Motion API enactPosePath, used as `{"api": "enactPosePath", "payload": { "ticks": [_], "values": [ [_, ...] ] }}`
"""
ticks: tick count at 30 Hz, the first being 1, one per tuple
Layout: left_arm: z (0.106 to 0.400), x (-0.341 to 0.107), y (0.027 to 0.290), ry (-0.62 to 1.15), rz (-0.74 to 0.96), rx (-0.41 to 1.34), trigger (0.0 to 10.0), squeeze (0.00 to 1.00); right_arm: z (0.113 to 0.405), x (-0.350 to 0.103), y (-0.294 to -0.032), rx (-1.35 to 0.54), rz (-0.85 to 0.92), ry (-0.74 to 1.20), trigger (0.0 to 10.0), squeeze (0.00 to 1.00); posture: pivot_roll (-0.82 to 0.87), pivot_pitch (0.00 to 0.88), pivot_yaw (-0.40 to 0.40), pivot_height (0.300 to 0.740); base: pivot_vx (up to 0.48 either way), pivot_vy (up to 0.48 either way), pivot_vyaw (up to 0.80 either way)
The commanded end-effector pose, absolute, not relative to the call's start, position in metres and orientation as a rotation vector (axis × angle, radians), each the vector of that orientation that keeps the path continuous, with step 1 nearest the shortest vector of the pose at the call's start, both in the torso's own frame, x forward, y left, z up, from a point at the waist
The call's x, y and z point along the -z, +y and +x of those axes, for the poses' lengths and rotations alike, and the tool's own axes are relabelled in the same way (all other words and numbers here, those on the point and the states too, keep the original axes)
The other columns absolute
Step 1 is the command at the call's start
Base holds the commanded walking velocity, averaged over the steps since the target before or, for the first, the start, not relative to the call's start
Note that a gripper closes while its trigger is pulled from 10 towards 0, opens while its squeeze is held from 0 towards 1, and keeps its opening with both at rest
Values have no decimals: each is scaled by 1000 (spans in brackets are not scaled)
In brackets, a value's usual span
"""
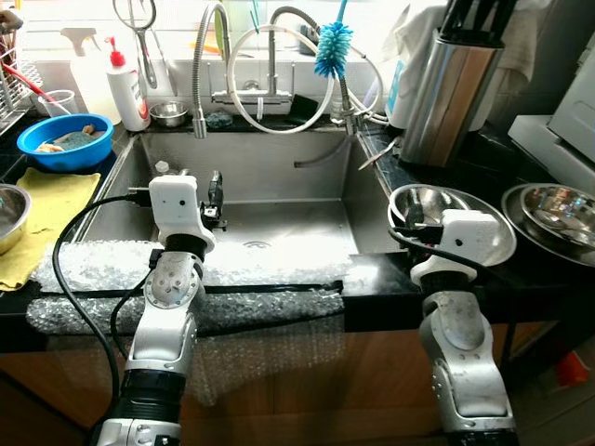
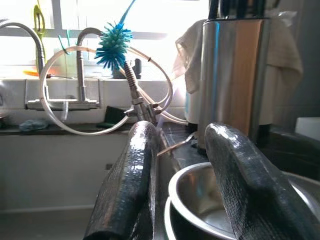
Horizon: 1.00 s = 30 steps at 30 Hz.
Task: Kitchen organization
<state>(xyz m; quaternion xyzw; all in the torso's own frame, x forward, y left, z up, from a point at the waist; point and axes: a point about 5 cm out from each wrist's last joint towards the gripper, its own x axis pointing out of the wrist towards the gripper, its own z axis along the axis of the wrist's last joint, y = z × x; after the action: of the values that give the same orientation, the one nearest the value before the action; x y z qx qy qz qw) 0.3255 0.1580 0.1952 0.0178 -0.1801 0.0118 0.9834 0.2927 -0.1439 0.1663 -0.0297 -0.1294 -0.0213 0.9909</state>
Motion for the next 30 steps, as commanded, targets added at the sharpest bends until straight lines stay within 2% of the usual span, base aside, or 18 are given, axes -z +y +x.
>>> {"api": "enactPosePath", "payload": {
  "ticks": [1,30],
  "values": [
    [327,-196,152,-369,44,-9,10000,0,293,-170,-147,51,-59,-268,10000,0,-109,14,-32,740,251,0,0],
    [328,-197,149,-380,50,-3,10000,0,294,-169,-145,42,-54,-255,10000,0,-111,15,-39,740,272,0,0]
  ]
}}
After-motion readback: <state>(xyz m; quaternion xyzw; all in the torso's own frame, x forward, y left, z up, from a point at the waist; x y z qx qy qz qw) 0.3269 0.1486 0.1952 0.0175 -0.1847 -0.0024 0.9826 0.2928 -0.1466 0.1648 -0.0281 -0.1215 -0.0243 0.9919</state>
